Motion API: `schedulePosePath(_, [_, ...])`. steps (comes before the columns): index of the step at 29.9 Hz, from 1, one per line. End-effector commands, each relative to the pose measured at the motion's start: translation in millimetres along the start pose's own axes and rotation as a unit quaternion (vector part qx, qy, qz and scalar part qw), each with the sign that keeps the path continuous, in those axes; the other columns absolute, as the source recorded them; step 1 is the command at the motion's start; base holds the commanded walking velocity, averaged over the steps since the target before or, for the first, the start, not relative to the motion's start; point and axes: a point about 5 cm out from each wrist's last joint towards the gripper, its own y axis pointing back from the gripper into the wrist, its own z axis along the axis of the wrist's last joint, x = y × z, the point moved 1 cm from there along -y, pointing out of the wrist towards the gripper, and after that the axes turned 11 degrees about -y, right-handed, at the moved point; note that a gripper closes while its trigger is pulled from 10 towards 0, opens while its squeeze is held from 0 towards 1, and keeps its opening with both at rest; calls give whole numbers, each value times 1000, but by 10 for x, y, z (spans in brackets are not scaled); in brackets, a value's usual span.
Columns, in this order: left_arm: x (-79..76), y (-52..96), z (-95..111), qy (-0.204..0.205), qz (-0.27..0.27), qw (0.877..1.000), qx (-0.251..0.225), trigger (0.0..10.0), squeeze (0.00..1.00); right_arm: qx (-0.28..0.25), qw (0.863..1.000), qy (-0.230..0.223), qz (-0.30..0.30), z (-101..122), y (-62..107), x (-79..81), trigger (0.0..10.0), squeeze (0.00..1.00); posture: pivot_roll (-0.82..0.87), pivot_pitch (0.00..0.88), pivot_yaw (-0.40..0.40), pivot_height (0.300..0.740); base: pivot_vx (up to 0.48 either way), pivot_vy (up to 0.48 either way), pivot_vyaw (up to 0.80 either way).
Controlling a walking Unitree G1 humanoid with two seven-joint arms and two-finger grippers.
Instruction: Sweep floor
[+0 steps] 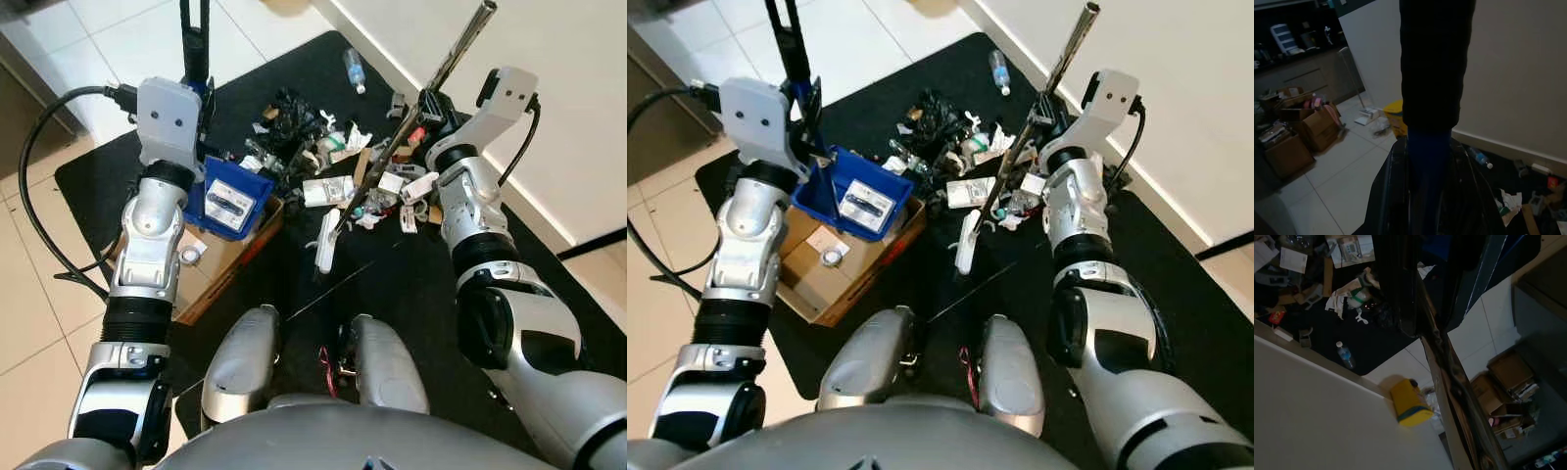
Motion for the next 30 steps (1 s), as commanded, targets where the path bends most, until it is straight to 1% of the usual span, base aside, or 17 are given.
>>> schedulePosePath(1, [44,-26,82,-14,3,1000,-26,10000,0,-12,1000,3,2,38,6,-14,10000,0,179,47,4,740,0,0,0])
schedulePosePath(6, [70,-16,61,-20,6,1000,-21,10000,0,-11,1000,3,2,34,7,-12,10000,0,180,48,4,740,0,0,0])
schedulePosePath(8, [94,-13,43,-25,15,999,-15,10000,0,-11,1000,2,4,27,5,-2,10000,0,181,49,4,740,0,0,0])
schedulePosePath(10, [143,-2,9,-32,30,999,-6,10000,0,-4,1000,6,15,3,6,27,10000,0,183,50,2,740,0,0,0])
schedulePosePath(14, [159,8,1,-33,32,999,-4,10000,0,1,999,14,33,-20,7,71,10000,0,186,51,1,740,0,0,0])
schedulePosePath(17, [155,11,3,-30,30,999,-5,10000,0,2,999,7,40,-28,4,98,10000,0,185,50,0,740,0,0,0])
schedulePosePath(19, [118,24,6,-28,16,999,-6,10000,0,3,999,6,45,-37,-4,126,10000,0,185,50,1,740,0,0,0])
schedulePosePath(20, [91,36,5,-31,8,999,-6,10000,0,4,999,9,41,-40,-8,125,10000,0,187,51,1,740,0,0,0])
schedulePosePath(25, [80,39,-1,-34,8,999,-4,10000,0,6,999,23,37,-37,-10,115,10000,0,188,51,1,740,0,0,0])
schedulePosePath(30, [73,35,-4,-39,6,999,-2,10000,0,7,999,24,26,-19,-9,66,10000,0,185,51,1,740,0,0,655])
